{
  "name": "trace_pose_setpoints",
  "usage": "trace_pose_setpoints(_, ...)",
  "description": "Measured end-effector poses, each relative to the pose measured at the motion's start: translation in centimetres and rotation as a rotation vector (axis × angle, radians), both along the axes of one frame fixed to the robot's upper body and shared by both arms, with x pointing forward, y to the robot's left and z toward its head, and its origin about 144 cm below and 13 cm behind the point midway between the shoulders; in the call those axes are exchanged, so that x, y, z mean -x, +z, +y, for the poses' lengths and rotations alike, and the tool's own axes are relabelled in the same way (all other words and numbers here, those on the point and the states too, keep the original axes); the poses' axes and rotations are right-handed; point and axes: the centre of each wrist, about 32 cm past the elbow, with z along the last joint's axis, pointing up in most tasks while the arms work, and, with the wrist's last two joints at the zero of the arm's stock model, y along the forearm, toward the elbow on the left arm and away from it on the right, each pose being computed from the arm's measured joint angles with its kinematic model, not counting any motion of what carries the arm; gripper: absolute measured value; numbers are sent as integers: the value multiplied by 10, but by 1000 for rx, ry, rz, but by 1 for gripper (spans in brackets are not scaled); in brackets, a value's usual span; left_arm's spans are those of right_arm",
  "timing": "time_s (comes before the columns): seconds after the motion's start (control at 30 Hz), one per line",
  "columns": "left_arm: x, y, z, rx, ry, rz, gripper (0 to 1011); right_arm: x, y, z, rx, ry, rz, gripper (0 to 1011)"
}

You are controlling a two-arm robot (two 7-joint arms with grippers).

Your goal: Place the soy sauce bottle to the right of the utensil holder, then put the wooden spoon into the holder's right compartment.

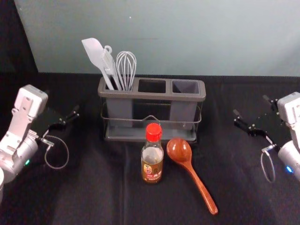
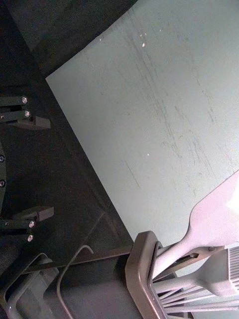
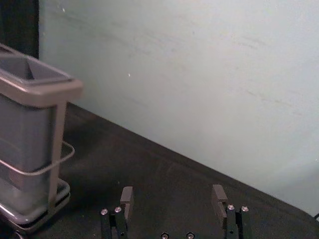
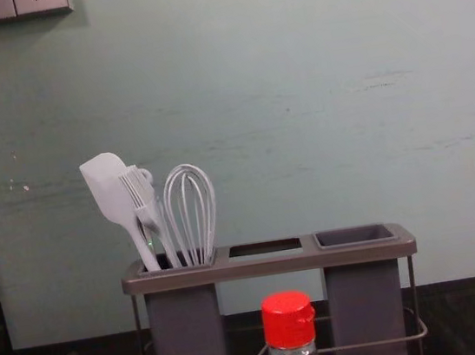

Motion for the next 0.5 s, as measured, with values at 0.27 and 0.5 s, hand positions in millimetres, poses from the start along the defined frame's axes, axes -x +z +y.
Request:
trace_pose_setpoints(0.27, 0, 0, 0, 0, 0, 0, 1005, 16, 14, -4, -52, 34, -44, 1002)
trace_pose_setpoints(0.5, 0, 0, 0, 0, 0, 0, 1005, 35, 27, -7, -95, 80, -69, 1003)
